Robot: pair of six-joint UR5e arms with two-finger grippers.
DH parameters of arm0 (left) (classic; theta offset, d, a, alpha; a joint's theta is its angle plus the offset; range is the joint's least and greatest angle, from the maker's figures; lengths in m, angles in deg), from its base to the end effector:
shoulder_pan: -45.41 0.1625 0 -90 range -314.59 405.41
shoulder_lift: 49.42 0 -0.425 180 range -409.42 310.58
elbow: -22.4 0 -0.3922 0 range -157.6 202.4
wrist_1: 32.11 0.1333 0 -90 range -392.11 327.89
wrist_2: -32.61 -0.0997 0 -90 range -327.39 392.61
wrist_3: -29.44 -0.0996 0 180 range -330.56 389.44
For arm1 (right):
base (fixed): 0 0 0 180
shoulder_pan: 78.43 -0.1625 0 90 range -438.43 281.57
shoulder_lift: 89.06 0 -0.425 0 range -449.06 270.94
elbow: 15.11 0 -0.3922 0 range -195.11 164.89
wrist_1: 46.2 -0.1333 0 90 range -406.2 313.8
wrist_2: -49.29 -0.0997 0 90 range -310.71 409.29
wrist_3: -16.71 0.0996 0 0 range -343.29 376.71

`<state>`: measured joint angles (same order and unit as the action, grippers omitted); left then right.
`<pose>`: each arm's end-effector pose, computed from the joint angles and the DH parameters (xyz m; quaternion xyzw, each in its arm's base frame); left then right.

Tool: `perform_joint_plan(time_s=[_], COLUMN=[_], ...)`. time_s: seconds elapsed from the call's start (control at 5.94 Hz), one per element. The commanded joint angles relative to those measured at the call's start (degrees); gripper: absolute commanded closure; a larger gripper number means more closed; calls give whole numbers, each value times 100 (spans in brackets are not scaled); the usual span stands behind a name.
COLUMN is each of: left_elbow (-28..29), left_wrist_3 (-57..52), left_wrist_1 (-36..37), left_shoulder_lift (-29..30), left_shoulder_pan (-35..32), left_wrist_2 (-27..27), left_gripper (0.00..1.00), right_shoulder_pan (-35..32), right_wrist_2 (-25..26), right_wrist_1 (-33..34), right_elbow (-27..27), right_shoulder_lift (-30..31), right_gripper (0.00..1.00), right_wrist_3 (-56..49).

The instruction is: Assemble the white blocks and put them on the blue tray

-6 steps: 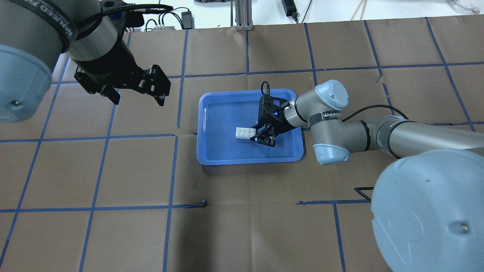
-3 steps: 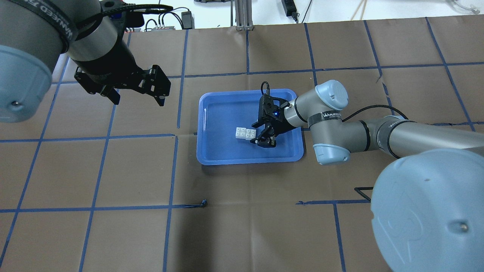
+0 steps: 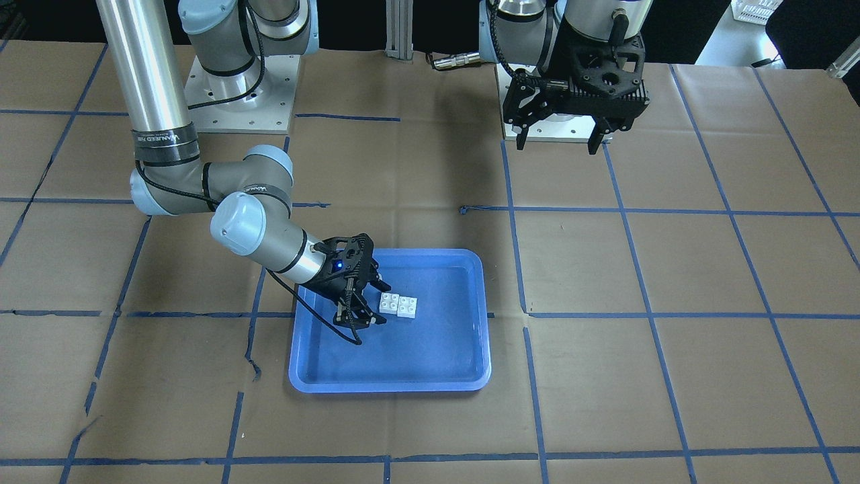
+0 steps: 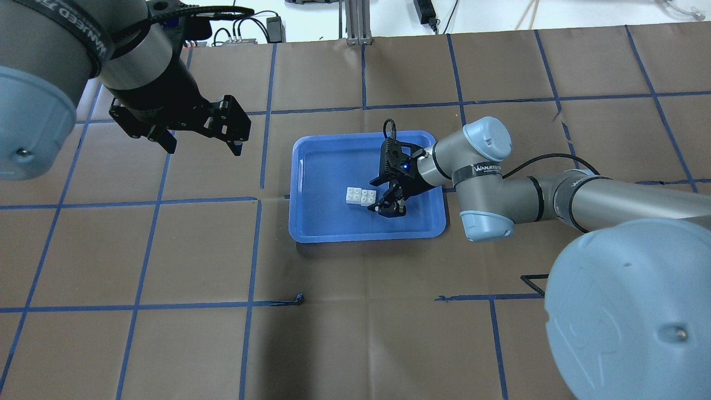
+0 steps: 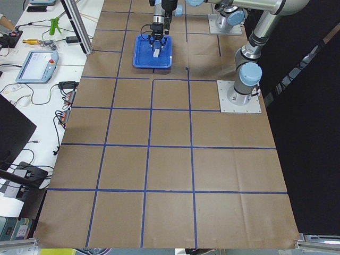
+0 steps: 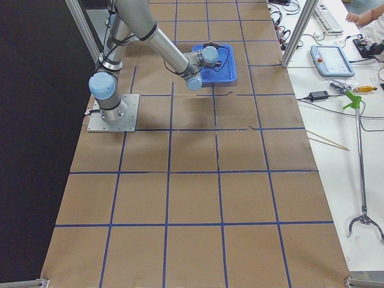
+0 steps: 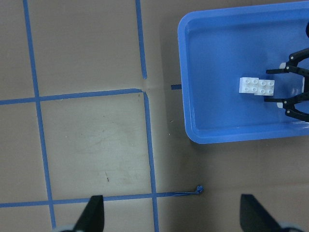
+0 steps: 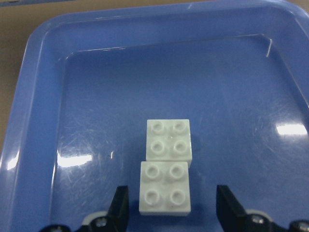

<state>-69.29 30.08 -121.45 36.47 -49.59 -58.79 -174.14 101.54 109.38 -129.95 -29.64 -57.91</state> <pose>-0.1710 -0.4531 0.5089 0.0377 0.9989 -0.0274 0.0109 0.2481 -0.5288 0.1455 -0.6298 0.7018 -0.2514 0.2183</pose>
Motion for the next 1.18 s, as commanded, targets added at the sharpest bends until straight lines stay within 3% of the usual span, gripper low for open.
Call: perform_joint_plan(time_s=[0.0,0.34,0.67,1.01], left_elbow=[-24,-24,-24,-33], left_wrist_3=[7,7,7,16], left_wrist_1=[49,57,49,49], left_shoulder_lift=[15,15,15,15], left_shoulder_pan=[8,-1,-10,-10], left_wrist_2=[0,0,0,0], left_gripper=[1,1,1,1], right_shoulder_pan=[9,44,114,464], right_wrist_2=[22,511,1117,2232], right_wrist_1=[-1,-489,-2137,-3921], right_elbow=[145,768,1076,1707], right_shoulder_lift=[17,96,805,1438], right_gripper=[0,0,0,0], right_wrist_3=[61,816,826,1384])
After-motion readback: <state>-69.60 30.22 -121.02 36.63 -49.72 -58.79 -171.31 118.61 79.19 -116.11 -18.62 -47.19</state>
